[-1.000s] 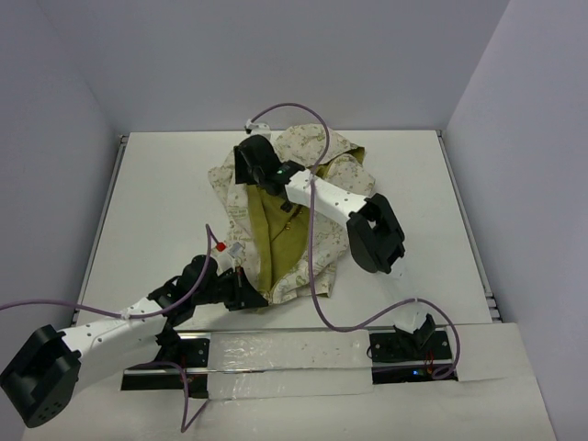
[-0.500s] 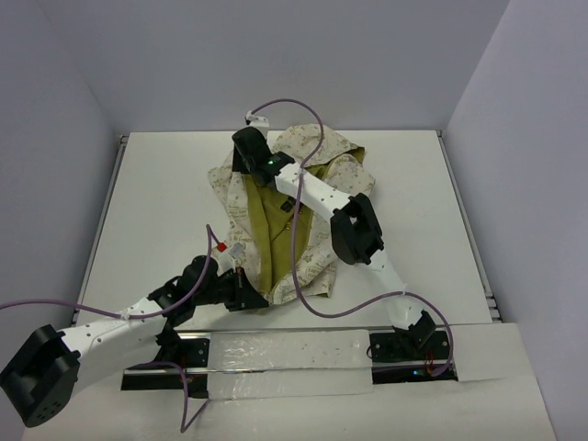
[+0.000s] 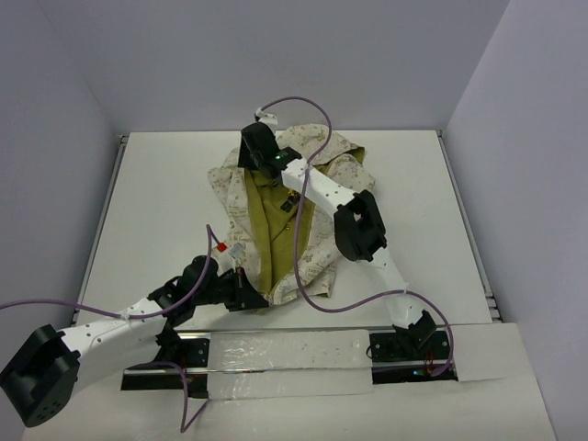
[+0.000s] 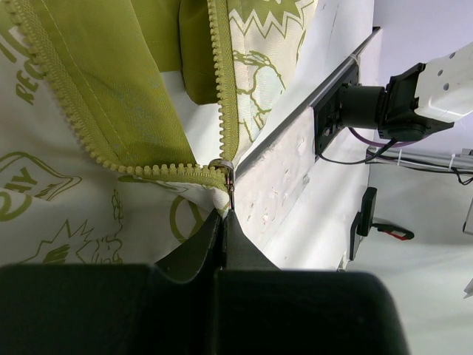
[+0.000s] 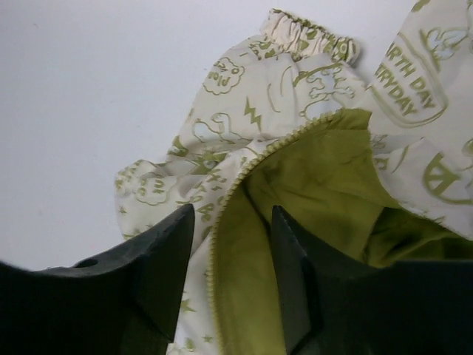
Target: Zip up the jacket
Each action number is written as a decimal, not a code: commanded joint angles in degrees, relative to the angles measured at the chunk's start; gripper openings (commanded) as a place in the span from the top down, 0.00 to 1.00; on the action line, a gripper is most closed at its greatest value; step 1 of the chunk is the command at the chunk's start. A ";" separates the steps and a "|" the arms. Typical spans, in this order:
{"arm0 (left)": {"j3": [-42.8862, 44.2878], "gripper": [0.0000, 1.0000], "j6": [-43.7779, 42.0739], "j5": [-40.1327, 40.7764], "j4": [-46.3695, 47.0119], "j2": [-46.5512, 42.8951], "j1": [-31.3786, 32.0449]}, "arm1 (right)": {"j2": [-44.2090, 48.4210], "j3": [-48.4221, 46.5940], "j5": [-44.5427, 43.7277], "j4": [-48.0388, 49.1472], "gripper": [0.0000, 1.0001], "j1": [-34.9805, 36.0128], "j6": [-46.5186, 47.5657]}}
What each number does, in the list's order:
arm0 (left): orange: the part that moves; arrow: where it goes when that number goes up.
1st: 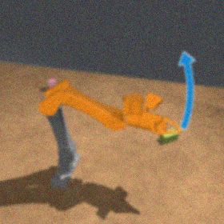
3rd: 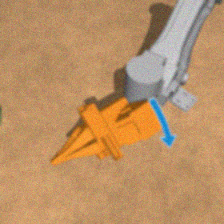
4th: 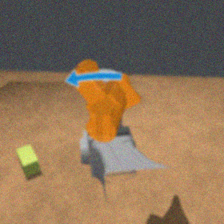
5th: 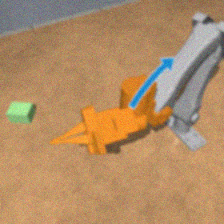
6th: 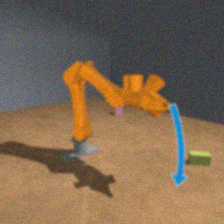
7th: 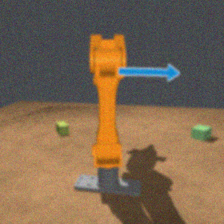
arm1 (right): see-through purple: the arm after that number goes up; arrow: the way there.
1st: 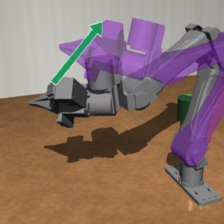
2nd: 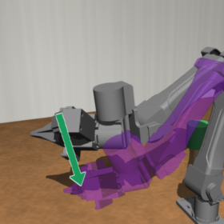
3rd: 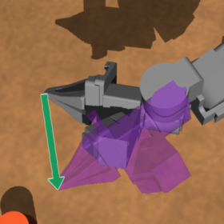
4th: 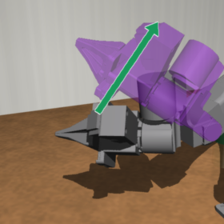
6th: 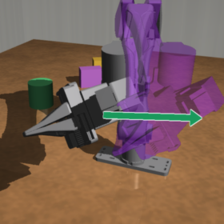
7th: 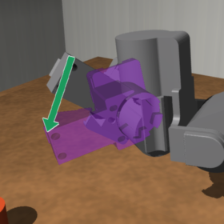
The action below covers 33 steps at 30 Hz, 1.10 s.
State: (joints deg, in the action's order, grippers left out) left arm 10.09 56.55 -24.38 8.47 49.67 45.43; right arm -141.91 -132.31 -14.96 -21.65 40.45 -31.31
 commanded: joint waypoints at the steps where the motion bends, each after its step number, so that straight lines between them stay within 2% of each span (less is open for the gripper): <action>1: 0.28 1.00 -0.48 -0.23 1.12 -0.35 0.45 | -0.52 -1.43 1.67 0.93 0.36 -0.21 -0.23; 6: 0.37 1.00 -0.57 -0.29 1.11 -0.19 0.45 | -2.59 -3.15 2.04 0.49 0.36 -0.02 -0.62; 9: 0.37 1.00 -0.66 -0.40 1.29 0.05 0.45 | -3.99 -4.04 2.04 0.15 0.44 0.16 -0.65; 12: 0.28 1.00 -0.57 -0.49 1.43 0.22 0.45 | -5.25 -5.12 1.93 -0.61 0.62 0.25 -0.68; 15: 0.14 1.00 -0.48 -0.49 1.75 0.25 0.51 | -4.44 -3.93 1.23 -0.30 0.88 0.25 -0.65; 18: 0.04 1.00 -0.33 -0.49 1.77 0.24 0.45 | -1.46 -0.74 0.47 0.68 0.98 0.17 -0.13; 25: 0.02 1.00 -0.36 -0.40 1.64 -0.05 0.45 | 9.80 12.55 1.39 7.55 1.00 -1.76 0.23; 33: -0.20 1.00 -0.18 0.00 1.33 -0.80 0.67 | 16.04 21.89 10.84 15.06 1.00 -7.48 0.53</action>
State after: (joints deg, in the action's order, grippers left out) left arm 10.09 56.58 -24.38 8.47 49.65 45.67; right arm -131.20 -112.24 -8.32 -13.03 36.51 -31.46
